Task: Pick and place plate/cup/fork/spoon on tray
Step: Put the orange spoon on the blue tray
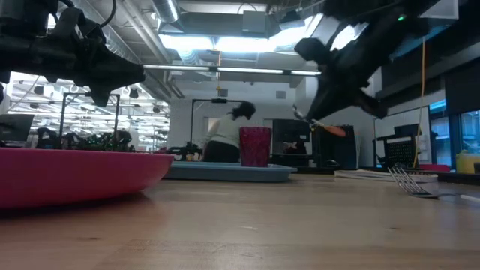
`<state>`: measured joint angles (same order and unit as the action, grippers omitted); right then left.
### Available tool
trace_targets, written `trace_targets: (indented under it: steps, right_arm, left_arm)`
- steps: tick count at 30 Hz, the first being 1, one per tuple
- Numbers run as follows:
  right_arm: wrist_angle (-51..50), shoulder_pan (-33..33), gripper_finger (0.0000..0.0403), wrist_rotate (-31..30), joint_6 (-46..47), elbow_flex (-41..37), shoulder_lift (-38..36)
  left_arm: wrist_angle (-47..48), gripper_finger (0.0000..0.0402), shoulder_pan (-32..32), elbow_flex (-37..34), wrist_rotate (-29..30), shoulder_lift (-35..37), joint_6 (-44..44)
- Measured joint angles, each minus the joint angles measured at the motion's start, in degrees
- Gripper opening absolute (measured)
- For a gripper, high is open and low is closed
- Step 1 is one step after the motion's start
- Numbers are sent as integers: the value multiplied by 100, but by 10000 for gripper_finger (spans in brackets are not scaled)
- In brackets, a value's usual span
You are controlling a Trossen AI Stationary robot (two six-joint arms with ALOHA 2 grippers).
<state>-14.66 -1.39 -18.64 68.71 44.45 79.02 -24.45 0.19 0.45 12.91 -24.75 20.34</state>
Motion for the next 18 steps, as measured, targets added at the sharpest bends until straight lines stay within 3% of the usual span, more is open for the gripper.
trace_targets:
  steps: [4, 8, 15, 18]
  right_arm:
    - [29, 405, 9, 364, -321, 360, 424]
    - [-159, 678, 9, 756, -950, 1213, 1089]
    - [-1819, 1097, 9, 978, -1379, 2999, 2276]
    - [-1937, 1198, 9, 1178, -1567, 3419, 2738]
  left_arm:
    - [0, 69, 0, 0, 2, 0, 0]
    - [0, 69, 0, 0, 4, 0, 0]
    - [0, 69, 0, 0, 7, 0, 0]
    - [0, 69, 0, 0, 7, 0, 0]
